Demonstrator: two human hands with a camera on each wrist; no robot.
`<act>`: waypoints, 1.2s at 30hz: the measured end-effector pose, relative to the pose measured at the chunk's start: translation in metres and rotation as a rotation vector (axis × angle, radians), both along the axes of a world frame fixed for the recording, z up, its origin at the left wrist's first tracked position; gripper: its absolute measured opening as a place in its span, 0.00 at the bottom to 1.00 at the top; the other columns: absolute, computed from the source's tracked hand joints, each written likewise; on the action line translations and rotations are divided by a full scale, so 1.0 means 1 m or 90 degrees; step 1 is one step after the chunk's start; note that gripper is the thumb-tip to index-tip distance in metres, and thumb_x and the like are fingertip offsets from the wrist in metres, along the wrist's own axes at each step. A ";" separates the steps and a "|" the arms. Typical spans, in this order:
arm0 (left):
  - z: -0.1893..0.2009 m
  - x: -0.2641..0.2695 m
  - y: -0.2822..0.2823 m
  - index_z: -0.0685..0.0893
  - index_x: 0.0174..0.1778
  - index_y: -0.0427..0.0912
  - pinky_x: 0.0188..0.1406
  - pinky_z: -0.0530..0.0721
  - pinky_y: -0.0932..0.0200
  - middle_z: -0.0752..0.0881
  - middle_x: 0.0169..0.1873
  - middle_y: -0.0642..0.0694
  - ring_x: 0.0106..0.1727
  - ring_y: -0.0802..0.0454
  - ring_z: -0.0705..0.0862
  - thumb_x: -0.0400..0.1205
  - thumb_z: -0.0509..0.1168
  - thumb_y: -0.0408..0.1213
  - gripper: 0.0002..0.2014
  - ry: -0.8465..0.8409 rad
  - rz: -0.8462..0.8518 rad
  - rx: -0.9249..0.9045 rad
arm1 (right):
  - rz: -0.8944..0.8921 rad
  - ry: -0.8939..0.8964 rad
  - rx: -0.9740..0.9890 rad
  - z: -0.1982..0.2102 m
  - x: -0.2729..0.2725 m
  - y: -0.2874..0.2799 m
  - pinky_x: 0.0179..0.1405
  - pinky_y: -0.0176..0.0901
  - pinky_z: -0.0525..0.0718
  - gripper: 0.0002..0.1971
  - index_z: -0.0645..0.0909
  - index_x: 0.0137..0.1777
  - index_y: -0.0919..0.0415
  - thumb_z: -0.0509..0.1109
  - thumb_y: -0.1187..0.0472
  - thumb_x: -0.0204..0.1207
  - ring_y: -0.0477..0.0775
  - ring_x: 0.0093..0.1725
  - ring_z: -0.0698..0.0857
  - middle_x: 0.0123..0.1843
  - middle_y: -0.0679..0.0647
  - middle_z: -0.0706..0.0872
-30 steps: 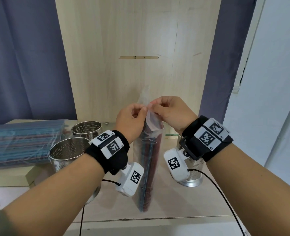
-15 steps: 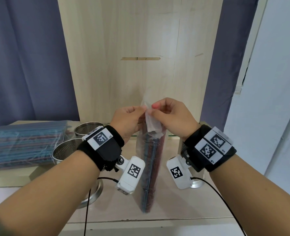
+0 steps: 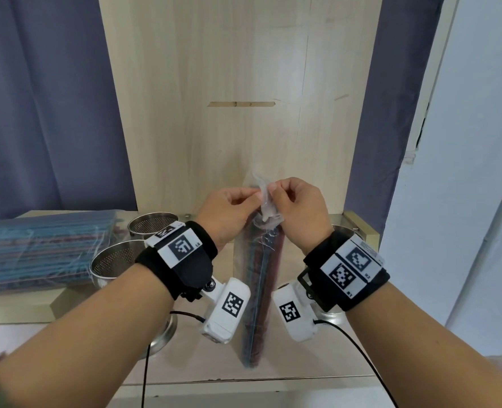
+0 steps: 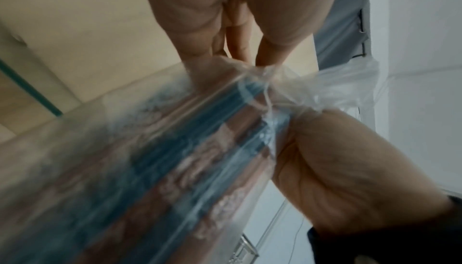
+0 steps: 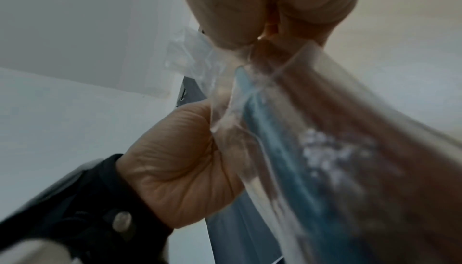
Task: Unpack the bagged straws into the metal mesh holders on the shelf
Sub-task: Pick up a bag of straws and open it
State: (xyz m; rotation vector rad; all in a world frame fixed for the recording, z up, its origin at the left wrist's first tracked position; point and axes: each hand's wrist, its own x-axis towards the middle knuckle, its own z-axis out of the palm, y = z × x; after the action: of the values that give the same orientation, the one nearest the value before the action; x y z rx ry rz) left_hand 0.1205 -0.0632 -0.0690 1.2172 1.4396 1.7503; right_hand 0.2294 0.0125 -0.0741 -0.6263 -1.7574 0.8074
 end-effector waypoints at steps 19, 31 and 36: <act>-0.010 0.009 0.004 0.81 0.42 0.48 0.41 0.88 0.49 0.87 0.38 0.46 0.40 0.48 0.87 0.87 0.61 0.40 0.09 0.173 0.127 0.044 | 0.087 -0.194 -0.082 0.039 0.023 -0.019 0.56 0.47 0.88 0.11 0.88 0.49 0.56 0.74 0.49 0.76 0.49 0.47 0.90 0.45 0.50 0.92; -0.002 0.005 0.011 0.81 0.42 0.47 0.42 0.86 0.54 0.87 0.26 0.54 0.29 0.59 0.84 0.85 0.66 0.36 0.06 -0.001 0.151 0.109 | -0.009 -0.371 0.018 0.042 0.043 -0.027 0.43 0.45 0.90 0.11 0.88 0.43 0.65 0.66 0.62 0.80 0.52 0.35 0.91 0.35 0.56 0.91; -0.008 0.001 0.007 0.76 0.43 0.48 0.42 0.84 0.54 0.84 0.35 0.44 0.36 0.51 0.82 0.82 0.70 0.36 0.08 0.075 0.169 0.124 | 0.167 -0.202 -0.196 0.034 0.047 -0.023 0.37 0.39 0.91 0.05 0.85 0.41 0.64 0.74 0.65 0.78 0.48 0.31 0.89 0.27 0.50 0.87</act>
State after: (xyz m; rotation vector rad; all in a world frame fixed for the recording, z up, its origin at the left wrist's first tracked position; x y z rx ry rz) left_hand 0.1218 -0.0562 -0.0766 1.2953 1.5896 2.0685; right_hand 0.2762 -0.0103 -0.0398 -0.7696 -2.0494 1.2302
